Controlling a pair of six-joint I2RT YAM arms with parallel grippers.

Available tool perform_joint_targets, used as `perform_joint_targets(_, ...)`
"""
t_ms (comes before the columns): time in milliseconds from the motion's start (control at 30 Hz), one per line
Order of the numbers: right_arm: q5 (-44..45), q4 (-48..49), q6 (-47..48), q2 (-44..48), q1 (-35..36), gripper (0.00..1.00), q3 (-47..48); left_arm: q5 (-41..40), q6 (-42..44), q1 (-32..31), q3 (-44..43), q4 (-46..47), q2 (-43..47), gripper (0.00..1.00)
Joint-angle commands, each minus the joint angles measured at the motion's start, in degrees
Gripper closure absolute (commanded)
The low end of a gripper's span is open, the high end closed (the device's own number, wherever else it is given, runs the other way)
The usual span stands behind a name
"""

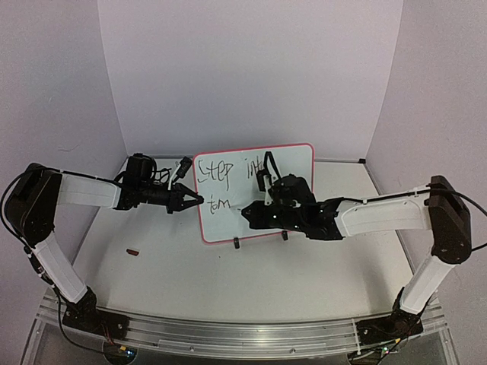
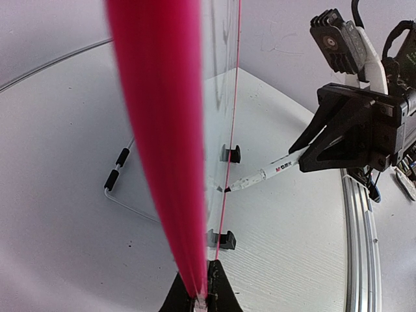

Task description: Write a sentence on the whiteboard

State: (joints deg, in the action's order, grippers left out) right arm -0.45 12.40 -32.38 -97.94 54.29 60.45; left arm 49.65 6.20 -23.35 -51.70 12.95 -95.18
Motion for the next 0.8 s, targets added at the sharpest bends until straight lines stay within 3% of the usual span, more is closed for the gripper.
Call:
perform_joint_targets(0,-2.2,1.0,0.9,3.8,-0.3,1.00,0.3,-7.5,2.7,-0.3,0.2,-3.5,-1.5,1.00)
perform_joint_targets(300,3.7,0.6,0.6,6.1,-0.5,1.00,-1.3,-7.5,2.7,-0.3,0.3,-3.5,-1.1,1.00)
perform_joint_targets(767,0.9,1.2,0.4,3.3,-2.4,1.00,0.5,-7.6,2.8,-0.3,0.3,-3.5,-1.2,1.00)
